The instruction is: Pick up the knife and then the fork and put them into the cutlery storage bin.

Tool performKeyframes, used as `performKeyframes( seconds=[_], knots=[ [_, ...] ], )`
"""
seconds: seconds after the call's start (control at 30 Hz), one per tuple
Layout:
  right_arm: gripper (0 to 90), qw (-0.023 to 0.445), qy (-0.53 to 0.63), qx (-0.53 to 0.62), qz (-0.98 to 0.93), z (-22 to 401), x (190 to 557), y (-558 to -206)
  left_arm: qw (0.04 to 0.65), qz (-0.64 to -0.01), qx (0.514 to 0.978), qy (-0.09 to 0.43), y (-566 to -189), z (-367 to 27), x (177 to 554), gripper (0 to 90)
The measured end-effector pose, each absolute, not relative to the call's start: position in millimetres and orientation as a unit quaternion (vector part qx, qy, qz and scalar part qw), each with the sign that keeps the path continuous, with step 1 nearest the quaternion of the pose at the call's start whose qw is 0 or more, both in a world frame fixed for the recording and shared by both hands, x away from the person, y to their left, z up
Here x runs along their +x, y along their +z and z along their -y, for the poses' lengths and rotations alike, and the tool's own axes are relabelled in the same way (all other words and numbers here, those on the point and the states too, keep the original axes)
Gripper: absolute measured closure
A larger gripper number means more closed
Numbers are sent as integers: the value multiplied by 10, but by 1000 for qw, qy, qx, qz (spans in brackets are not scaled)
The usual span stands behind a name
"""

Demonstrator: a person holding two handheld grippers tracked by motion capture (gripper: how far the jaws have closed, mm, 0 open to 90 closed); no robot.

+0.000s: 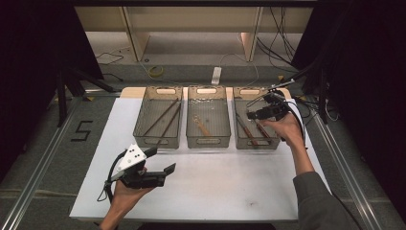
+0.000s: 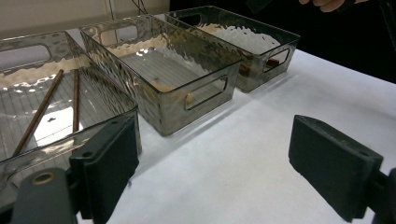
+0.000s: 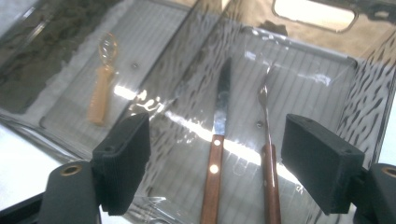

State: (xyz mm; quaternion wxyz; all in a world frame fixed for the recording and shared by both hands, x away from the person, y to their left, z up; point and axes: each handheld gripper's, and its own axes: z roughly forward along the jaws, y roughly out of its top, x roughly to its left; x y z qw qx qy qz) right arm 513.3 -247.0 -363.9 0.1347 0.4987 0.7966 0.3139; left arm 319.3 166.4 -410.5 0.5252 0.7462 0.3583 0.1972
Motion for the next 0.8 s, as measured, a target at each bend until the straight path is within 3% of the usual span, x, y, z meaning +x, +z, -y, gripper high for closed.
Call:
performKeyframes(
  seconds=[0.43,0.8],
  knots=[
    [231,152,360,456,-800,2317,4755,-3491,526,-359,745,197,-4104,-1663,3190,153],
    [226,149,391,431,-799,2215,4362,-3571,527,-360,745,193,-4104,-1662,3187,154]
  ],
)
